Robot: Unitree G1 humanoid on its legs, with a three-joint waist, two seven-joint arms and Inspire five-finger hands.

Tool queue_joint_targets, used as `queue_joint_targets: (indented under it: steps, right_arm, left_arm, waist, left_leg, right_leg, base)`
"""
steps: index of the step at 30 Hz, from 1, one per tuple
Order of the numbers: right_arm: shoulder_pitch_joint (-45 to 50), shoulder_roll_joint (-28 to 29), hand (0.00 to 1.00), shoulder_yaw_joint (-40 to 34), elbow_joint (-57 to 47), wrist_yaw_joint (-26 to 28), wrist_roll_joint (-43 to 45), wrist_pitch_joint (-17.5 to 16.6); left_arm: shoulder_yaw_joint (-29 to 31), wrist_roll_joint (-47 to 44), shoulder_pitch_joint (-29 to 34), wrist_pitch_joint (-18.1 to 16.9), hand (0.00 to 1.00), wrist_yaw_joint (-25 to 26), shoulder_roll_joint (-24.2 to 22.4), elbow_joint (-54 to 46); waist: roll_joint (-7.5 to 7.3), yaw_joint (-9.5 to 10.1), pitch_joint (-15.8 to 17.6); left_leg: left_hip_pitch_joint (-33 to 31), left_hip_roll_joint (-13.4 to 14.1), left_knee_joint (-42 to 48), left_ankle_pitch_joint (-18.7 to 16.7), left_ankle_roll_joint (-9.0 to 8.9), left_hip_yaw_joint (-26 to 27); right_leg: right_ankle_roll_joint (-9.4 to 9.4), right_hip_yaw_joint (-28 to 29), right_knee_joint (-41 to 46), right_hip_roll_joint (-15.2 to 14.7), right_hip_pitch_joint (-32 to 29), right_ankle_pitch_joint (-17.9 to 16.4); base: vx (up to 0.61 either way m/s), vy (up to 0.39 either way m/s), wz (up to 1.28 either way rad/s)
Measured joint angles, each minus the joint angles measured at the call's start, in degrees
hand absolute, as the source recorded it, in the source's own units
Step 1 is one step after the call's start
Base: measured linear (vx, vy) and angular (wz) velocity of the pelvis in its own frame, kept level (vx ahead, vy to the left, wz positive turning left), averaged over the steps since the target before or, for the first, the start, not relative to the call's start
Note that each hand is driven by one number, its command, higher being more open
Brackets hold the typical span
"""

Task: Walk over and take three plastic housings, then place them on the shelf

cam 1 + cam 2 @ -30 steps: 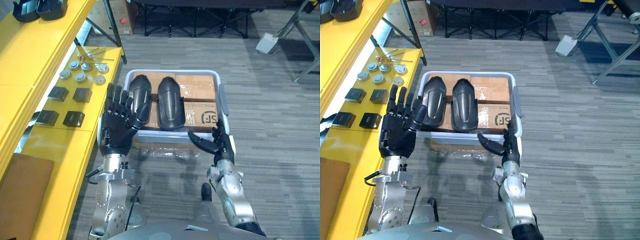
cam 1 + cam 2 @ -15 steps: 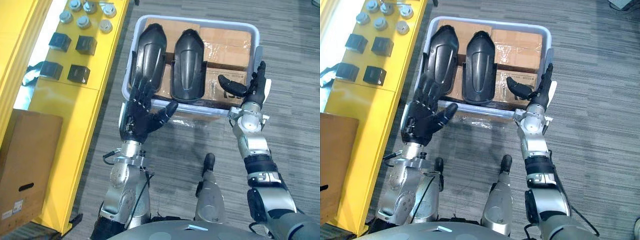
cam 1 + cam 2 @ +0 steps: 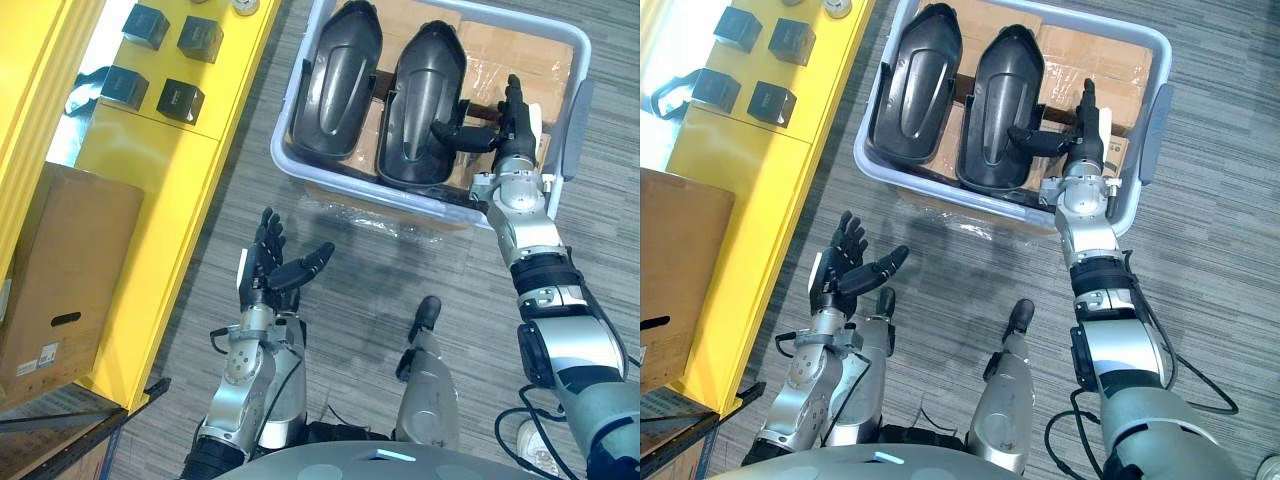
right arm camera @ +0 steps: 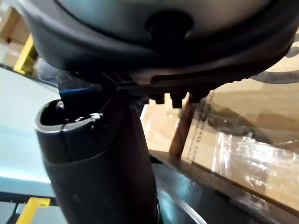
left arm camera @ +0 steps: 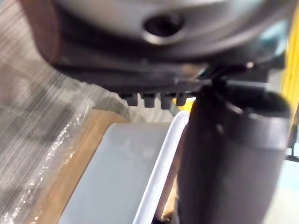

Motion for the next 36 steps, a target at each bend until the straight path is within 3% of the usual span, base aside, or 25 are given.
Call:
queue_joint_targets:
  steps: [1,5,12,16,29,36]
  right_arm:
    - [-0.4,-0.5,0.0,0.1,0.1,0.3,0.0,0.6]
    - [-1.8,-3.4,0.0,1.6,0.8,2.2,-2.5,3.9]
    - [-5.5,-5.7,0.0,5.1,1.8,2.9,-16.0,11.1]
    - [-7.1,-5.8,0.0,9.9,4.4,3.3,-26.1,16.9]
    - [-10.2,-6.9,0.0,12.2,9.8,4.3,-35.9,23.8]
    - [-10.2,-8.2,0.0,12.0,11.3,2.8,-35.2,22.6]
  left_arm:
    - [-0.3,0.0,-0.1,-0.1,1.0,-0.2,0.0,0.3]
    - [-1.4,0.0,0.1,-0.2,1.0,-0.4,-0.1,0.6]
    - [-3.0,-1.5,0.1,-0.4,1.0,-0.2,0.0,1.8]
    - [-3.2,-3.3,0.2,-0.7,1.0,0.5,0.0,4.4]
    - [-3.6,-4.0,0.8,-3.1,1.0,1.2,0.0,4.7]
    - [-4.1,-6.2,3.1,-3.1,1.0,-0.5,0.1,0.5]
  waist:
    - [0.0,0.08,0.0]
    - [0.13,0.39,0.0]
    - [0.15,0.33,0.0]
    - [0.16,0.55,0.0]
    - [0.92,0.45,0.0]
    - [1.5,-0.84,0.0]
  left_leg:
    - [-0.1,0.0,0.0,0.1,-0.01,0.0]
    - [-0.2,0.0,-0.1,0.5,-0.09,-0.2]
    - [0.1,0.0,-1.0,1.2,-0.15,-0.4]
    - [0.5,0.1,-2.4,2.2,-0.32,-0.4]
    - [2.2,0.0,-5.3,4.1,-0.44,-0.1]
    - [4.1,0.0,-7.1,5.0,-0.54,0.2]
  right_leg:
    - [0.0,0.0,0.1,0.0,-0.2,0.0]
    - [0.0,-0.1,0.4,0.0,-0.3,0.0]
    - [-0.02,-0.4,0.7,0.0,-0.3,0.0]
    - [-0.09,-0.6,0.7,0.0,-0.5,0.0]
    - [-0.15,-0.5,0.8,-0.2,-0.2,0.0]
    - [-0.17,-0.5,0.7,-0.2,0.7,0.0]
  base:
    - [0.0,0.0,0.0]
    - [0.0,0.0,0.0]
    - [0.0,0.0,0.0]
    - [0.01,-0.002,0.01]
    - [0.0,0.0,0.0]
    - [0.0,0.0,0.0]
